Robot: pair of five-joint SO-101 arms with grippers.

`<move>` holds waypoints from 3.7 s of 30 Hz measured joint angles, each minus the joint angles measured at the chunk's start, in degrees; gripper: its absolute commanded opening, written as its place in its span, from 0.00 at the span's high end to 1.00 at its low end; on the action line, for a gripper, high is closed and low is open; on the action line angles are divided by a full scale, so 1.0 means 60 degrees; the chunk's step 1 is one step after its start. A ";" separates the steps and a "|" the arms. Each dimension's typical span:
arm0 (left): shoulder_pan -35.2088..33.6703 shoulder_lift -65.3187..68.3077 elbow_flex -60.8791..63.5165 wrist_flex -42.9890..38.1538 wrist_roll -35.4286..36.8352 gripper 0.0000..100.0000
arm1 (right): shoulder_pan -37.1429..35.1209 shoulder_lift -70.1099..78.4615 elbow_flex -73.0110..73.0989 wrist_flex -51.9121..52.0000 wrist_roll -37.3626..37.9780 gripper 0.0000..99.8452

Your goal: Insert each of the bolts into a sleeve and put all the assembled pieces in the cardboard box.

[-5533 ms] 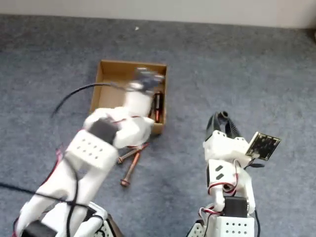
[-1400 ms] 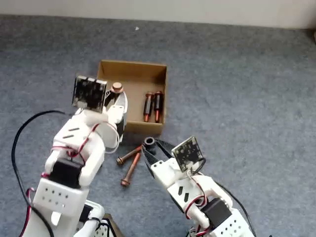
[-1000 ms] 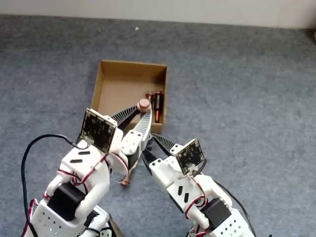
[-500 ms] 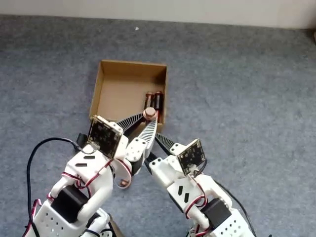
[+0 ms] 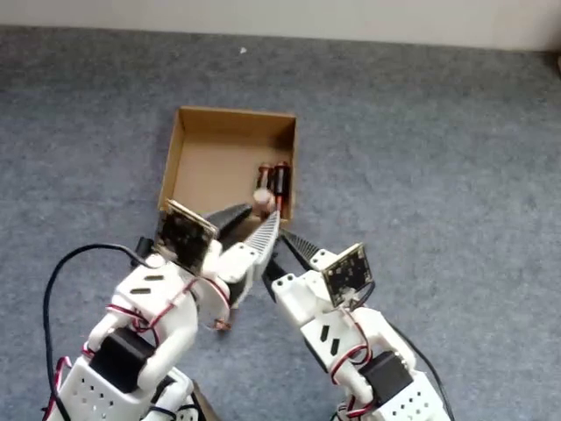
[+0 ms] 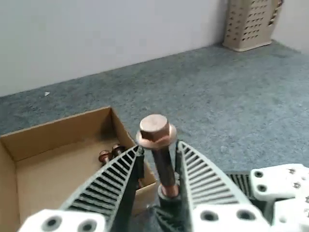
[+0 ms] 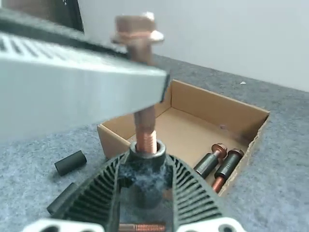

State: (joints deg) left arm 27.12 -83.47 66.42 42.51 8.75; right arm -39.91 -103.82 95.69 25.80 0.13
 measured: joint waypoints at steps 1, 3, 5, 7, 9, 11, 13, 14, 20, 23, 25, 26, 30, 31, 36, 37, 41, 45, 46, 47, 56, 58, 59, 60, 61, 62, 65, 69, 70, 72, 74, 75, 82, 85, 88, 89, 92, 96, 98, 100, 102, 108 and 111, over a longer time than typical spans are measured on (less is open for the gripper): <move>-0.0234 0.0000 -0.0044 0.0176 0.0000 0.82 | 0.0059 0.0000 0.0000 0.0000 0.0000 1.00; -0.0630 0.0000 -0.0322 0.0630 0.0000 0.82 | 0.0103 0.0000 0.0000 0.0000 0.0000 1.00; -0.0821 0.0029 -0.0689 0.1187 0.0000 0.82 | 0.0088 0.0000 0.0000 0.0103 0.0000 1.00; -0.1143 0.0015 -0.1040 0.1832 0.0000 0.82 | 0.0088 0.0000 -0.0015 0.0513 0.0000 1.00; -0.1538 0.0015 -0.1333 0.2359 -0.0015 0.82 | 0.0103 0.0000 -0.0117 0.1055 0.0000 1.00; -0.2037 -0.0088 -0.1524 0.2623 -0.0220 0.82 | 0.0147 0.0000 -0.0176 0.1568 0.0000 1.00; -0.2564 -0.0088 -0.1612 0.2784 -0.0410 0.82 | 0.0103 0.0015 -0.0410 0.1861 0.0000 1.00; -0.2901 -0.0073 -0.1626 0.2872 -0.0469 0.82 | 0.0103 0.0073 -0.0513 0.1890 0.0015 1.00; -0.4205 -0.0234 -0.1656 0.3707 -0.0791 0.82 | 0.0117 0.1846 -0.1495 0.1685 0.0015 1.00; -0.4996 -0.0791 -0.1626 0.4161 -0.1143 0.82 | 0.0337 0.3341 -0.2198 0.1114 0.0015 1.00; -0.5685 -0.1333 -0.1304 0.4410 -0.1187 0.82 | 0.0527 0.4381 -0.2813 0.0733 0.0015 1.00; -0.6051 -0.1597 -0.1055 0.4484 -0.1187 0.82 | 0.0586 0.4938 -0.3150 0.0571 0.0015 1.00; -0.7370 -0.3004 0.0396 0.4527 -0.1231 0.82 | 0.0703 0.7267 -0.4484 -0.0132 0.0015 1.00; -0.7634 -0.3253 0.0806 0.4527 -0.1245 0.82 | 0.0718 0.7839 -0.4791 -0.0366 0.0015 1.00; -0.8542 -0.3370 0.2359 0.4527 -0.1245 0.82 | 0.0733 1.0447 -0.6095 -0.1919 0.0015 1.00; -0.8630 -0.3370 0.2564 0.4527 -0.1245 0.82 | 0.0733 1.0901 -0.6344 -0.2271 0.0015 1.00; -0.8982 -0.3370 0.3223 0.4147 -0.1245 0.82 | 0.0967 1.2791 -0.7531 -0.2945 0.0015 0.99; -0.9275 -0.3370 0.3355 0.3941 -0.1245 0.82 | 0.1333 1.4608 -0.8718 -0.3048 0.0015 0.91; -0.9319 -0.3370 0.3355 0.3941 -0.1245 0.82 | 0.1392 1.4989 -0.8923 -0.3048 0.0015 0.88; -0.9348 -0.3370 0.3355 0.3912 -0.1245 0.82 | 0.1421 1.5341 -0.9114 -0.3062 0.0015 0.85; -0.9670 -0.3370 0.3355 0.3795 -0.1245 0.82 | 0.1143 1.5341 -0.9641 -0.2271 -0.0015 0.80; -1.0037 -0.3370 0.3355 0.3546 -0.1245 0.82 | 0.0630 1.4740 -0.9641 -0.1245 -0.0015 0.80; -1.0212 -0.3370 0.3355 0.3443 -0.1231 0.82 | 0.0337 1.4447 -0.9641 -0.0659 -0.0088 0.80; -1.0388 -0.3370 0.3355 0.3370 -0.1128 0.82 | -0.0015 1.4198 -0.9641 -0.0073 -0.0366 0.80; -1.0564 -0.3370 0.3355 0.3326 -0.0923 0.82 | -0.0396 1.4007 -0.9641 0.0484 -0.0703 0.80; -1.0711 -0.3370 0.3355 0.3297 -0.0747 0.82 | -0.0777 1.3905 -0.9641 0.0938 -0.1055 0.80; -1.1179 -0.3370 0.3355 0.3092 -0.0469 0.82 | -0.1802 1.3846 -0.9641 0.1641 -0.1670 0.80; -1.1399 -0.3370 0.3355 0.3033 -0.0381 0.82 | -0.2960 1.4564 -0.9714 0.1729 -0.2315 0.80; -1.1399 -0.3370 0.3355 0.3033 -0.0366 0.82 | -0.3121 1.4916 -0.9875 0.1758 -0.2476 0.80; -1.1399 -0.3370 0.3355 0.3033 -0.0366 0.82 | -0.3341 1.5531 -1.0330 0.1758 -0.2799 0.80; -1.1399 -0.3370 0.3355 0.3033 -0.0366 0.82 | -0.3516 1.6190 -1.0784 0.1758 -0.3179 0.80; -1.1399 -0.3370 0.3355 0.3033 -0.0366 0.82 | -0.3560 1.6557 -1.1033 0.1758 -0.3370 0.80; -1.1399 -0.3370 0.3355 0.3033 -0.0366 0.82 | -0.3619 1.8432 -1.2264 0.1758 -0.4073 0.80; -1.1399 -0.3370 0.3355 0.3018 -0.0366 0.82 | -0.3751 1.8769 -1.2425 0.1758 -0.4117 0.80; -1.1399 -0.3370 0.3355 0.3018 -0.0366 0.82 | -0.3883 1.9062 -1.2425 0.1758 -0.4117 0.80; -1.1399 -0.3370 0.3355 0.3018 -0.0366 0.82 | -0.3912 1.9136 -1.2425 0.1758 -0.4117 0.80; -1.1399 -0.3370 0.3355 0.3018 -0.0366 0.82 | -0.3941 1.9326 -1.2440 0.1758 -0.4117 0.80; -1.1399 -0.3370 0.3355 0.3018 -0.0366 0.82 | -0.3956 1.9546 -1.2498 0.1714 -0.4117 0.87; -1.1399 -0.3370 0.3355 0.3018 -0.0366 0.82 | -0.3941 1.9678 -1.2527 0.1744 -0.4117 0.92; -1.1399 -0.3370 0.3355 0.3018 -0.0366 0.82 | -0.3897 1.9780 -1.2571 0.1744 -0.4117 0.95; -1.1399 -0.3370 0.3355 0.3018 -0.0366 0.82 | -0.3853 1.9897 -1.2601 0.1758 -0.4117 0.95; -1.1399 -0.3370 0.3355 0.3018 -0.0366 0.82 | -0.3707 1.9956 -1.2806 0.2139 -0.3839 0.99; -1.1399 -0.3370 0.3355 0.3018 -0.0366 0.82 | -0.3707 1.9487 -1.3099 0.3282 -0.3736 0.99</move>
State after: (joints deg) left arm -41.27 -103.69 86.55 60.62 6.55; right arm -62.15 13.10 17.10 45.49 -22.29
